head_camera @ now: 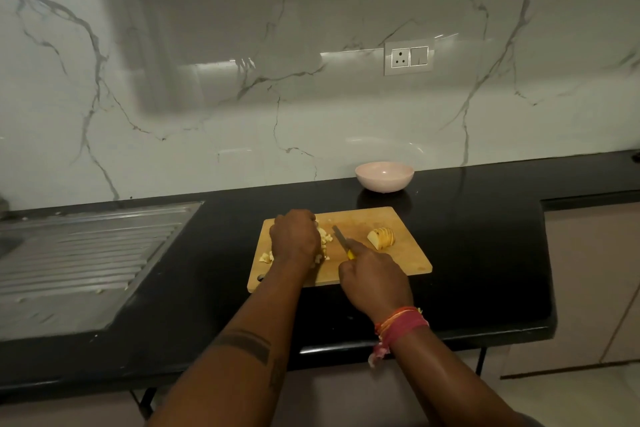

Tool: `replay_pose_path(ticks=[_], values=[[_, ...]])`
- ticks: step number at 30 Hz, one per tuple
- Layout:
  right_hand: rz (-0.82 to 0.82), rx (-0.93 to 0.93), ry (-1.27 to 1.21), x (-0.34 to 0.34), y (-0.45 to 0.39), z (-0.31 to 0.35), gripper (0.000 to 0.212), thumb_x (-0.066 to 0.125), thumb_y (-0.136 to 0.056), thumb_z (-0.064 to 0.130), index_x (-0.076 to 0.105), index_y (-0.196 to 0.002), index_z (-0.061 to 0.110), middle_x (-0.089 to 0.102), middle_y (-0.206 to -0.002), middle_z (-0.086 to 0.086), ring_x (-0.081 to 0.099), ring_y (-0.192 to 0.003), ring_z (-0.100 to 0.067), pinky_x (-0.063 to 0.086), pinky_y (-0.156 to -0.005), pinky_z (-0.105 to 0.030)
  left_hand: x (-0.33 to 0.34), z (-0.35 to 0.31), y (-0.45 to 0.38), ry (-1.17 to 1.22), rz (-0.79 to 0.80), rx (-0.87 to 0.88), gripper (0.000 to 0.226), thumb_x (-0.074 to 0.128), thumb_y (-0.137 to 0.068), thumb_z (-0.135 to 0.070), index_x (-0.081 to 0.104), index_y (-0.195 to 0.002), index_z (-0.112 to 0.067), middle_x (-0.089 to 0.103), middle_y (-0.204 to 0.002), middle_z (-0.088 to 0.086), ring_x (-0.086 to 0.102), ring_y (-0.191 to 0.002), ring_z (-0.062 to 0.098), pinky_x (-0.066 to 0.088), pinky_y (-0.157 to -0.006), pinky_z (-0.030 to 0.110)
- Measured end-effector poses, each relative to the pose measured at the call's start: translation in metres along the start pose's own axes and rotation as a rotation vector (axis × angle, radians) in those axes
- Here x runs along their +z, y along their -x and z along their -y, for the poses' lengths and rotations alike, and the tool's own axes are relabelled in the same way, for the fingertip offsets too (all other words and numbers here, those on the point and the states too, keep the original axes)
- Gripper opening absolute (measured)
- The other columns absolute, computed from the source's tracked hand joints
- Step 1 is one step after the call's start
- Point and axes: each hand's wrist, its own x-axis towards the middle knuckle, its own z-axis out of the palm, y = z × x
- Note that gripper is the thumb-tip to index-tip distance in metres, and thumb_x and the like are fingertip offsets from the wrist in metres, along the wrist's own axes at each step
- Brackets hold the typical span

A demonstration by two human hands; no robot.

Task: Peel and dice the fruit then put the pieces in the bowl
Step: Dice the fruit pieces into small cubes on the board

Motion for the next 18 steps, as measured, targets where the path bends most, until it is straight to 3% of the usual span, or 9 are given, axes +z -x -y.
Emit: replay_pose_path(ticks=[2,6,10,18], values=[[-0.005,-0.006,-0.018,0.001,-0.001,-0.001,0.052,0.045,-0.096,0.031,0.046,-0.147,0.038,0.069,-0.095,0.000,0.062,-0.078,-0.017,0.056,-0.066,-0.032,0.000,-0.001,-0.009,-0.120,0.158,0.047,0.033,0.053,-0.104,-0.038,0.065,-0.131,-0.022,0.066,-0.127,0.005,0.059,-0.118,0.027,0.047,-0.097,0.041],[-0.015,-0.010,-0.044,0.002,-0.001,-0.005,0.051,0.045,-0.096,0.032,0.046,-0.147,0.037,0.067,-0.092,-0.001,0.060,-0.076,-0.017,0.052,-0.062,-0.030,0.004,-0.005,-0.024,-0.206,0.291,0.075,0.033,0.057,-0.101,-0.032,0.063,-0.131,-0.020,0.064,-0.129,0.006,0.058,-0.119,0.028,0.046,-0.102,0.043],[-0.013,-0.008,-0.052,0.003,0.000,-0.005,0.052,0.045,-0.095,0.032,0.046,-0.147,0.038,0.060,-0.084,0.003,0.054,-0.070,-0.014,0.044,-0.059,-0.028,0.006,-0.003,-0.033,-0.181,0.321,0.025,0.032,0.061,-0.098,-0.034,0.065,-0.125,-0.018,0.065,-0.126,0.007,0.058,-0.117,0.029,0.048,-0.100,0.046],[-0.011,0.007,-0.078,0.001,0.000,-0.006,0.051,0.045,-0.096,0.033,0.047,-0.146,0.037,0.063,-0.085,0.004,0.060,-0.074,-0.014,0.052,-0.063,-0.030,0.010,-0.010,-0.033,-0.149,0.306,0.034,0.034,0.062,-0.098,-0.030,0.060,-0.130,-0.019,0.062,-0.131,0.007,0.056,-0.122,0.029,0.043,-0.104,0.048]])
